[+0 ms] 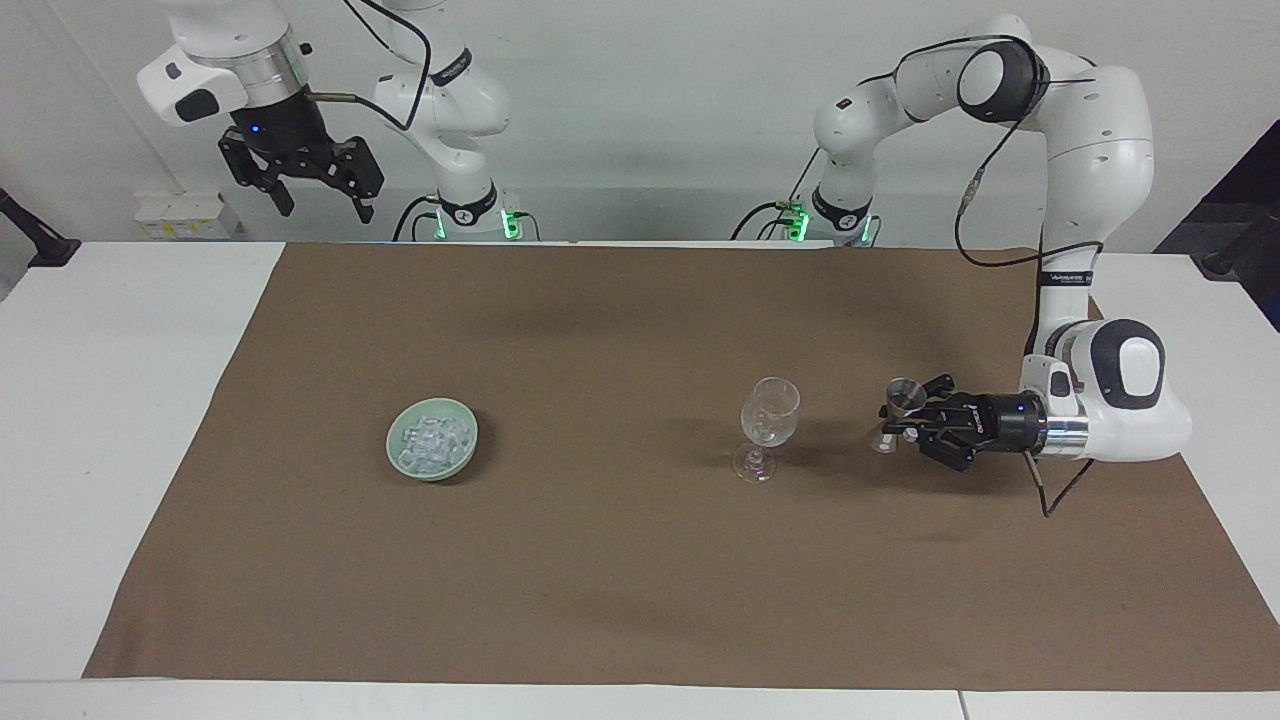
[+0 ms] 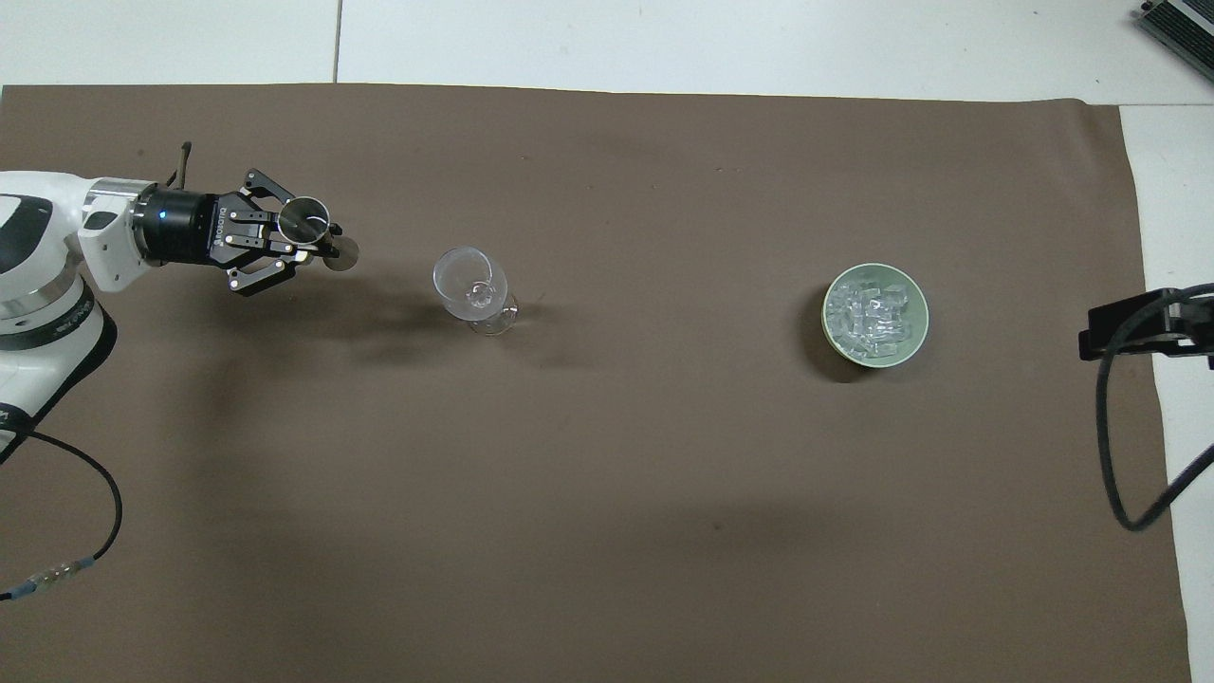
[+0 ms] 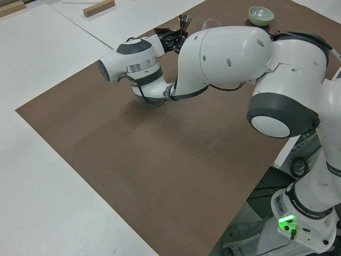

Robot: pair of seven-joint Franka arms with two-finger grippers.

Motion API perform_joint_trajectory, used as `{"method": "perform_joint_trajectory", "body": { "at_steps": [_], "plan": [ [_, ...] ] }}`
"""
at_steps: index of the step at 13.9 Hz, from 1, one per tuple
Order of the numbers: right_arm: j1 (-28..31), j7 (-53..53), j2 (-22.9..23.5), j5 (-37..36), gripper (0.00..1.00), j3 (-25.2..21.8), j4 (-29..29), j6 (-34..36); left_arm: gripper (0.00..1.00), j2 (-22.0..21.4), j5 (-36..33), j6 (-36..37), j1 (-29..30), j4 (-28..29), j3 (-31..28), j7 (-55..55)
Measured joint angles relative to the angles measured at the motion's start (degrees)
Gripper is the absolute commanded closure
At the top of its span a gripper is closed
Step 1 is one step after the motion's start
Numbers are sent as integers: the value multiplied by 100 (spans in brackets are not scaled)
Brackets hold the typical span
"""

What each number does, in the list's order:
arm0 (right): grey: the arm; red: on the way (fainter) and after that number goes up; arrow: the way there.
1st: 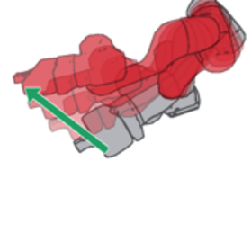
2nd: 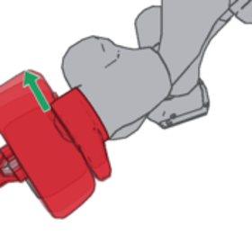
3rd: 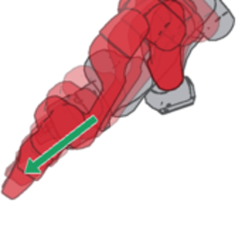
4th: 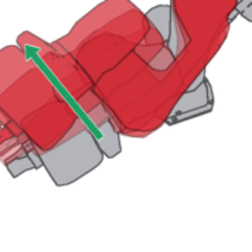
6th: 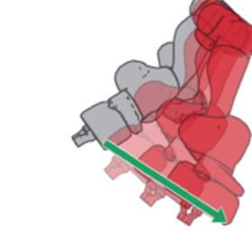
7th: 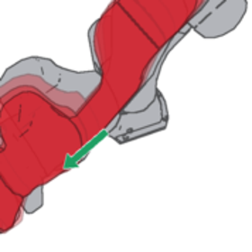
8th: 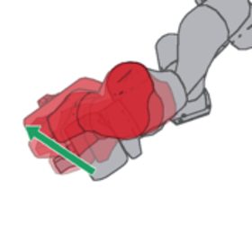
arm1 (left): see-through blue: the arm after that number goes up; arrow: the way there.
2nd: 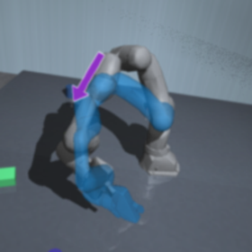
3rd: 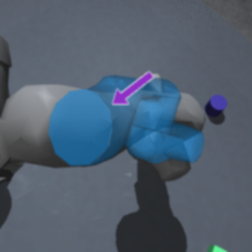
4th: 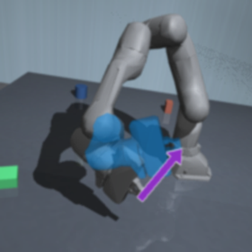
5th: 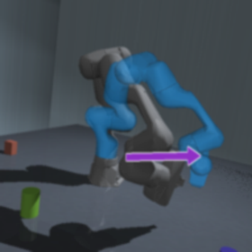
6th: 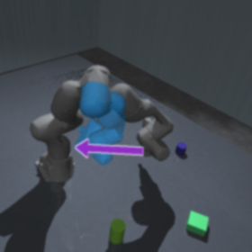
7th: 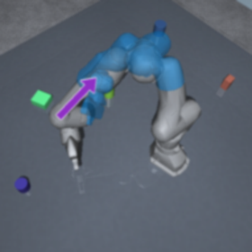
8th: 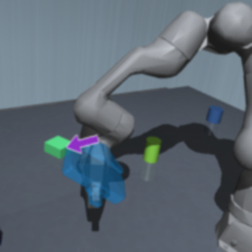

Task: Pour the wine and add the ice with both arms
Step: 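Close the left gripper around the silver cup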

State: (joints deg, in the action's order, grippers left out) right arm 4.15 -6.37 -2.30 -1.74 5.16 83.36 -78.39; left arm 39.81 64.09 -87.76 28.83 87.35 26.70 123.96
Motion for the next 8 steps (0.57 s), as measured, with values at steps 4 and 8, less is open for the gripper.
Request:
{"method": "perform_joint_trajectory", "body": {
  "at_steps": [4, 8],
  "plan": [
    [0, 0, 0, 0, 0, 0, 0, 0, 100, -23, 0, -54, -190, 1, 64, -3],
    [0, 0, 0, 0, 0, 0, 0, 0, 100, -23, 2, -99, -328, 2, 84, -3]
  ]
}}
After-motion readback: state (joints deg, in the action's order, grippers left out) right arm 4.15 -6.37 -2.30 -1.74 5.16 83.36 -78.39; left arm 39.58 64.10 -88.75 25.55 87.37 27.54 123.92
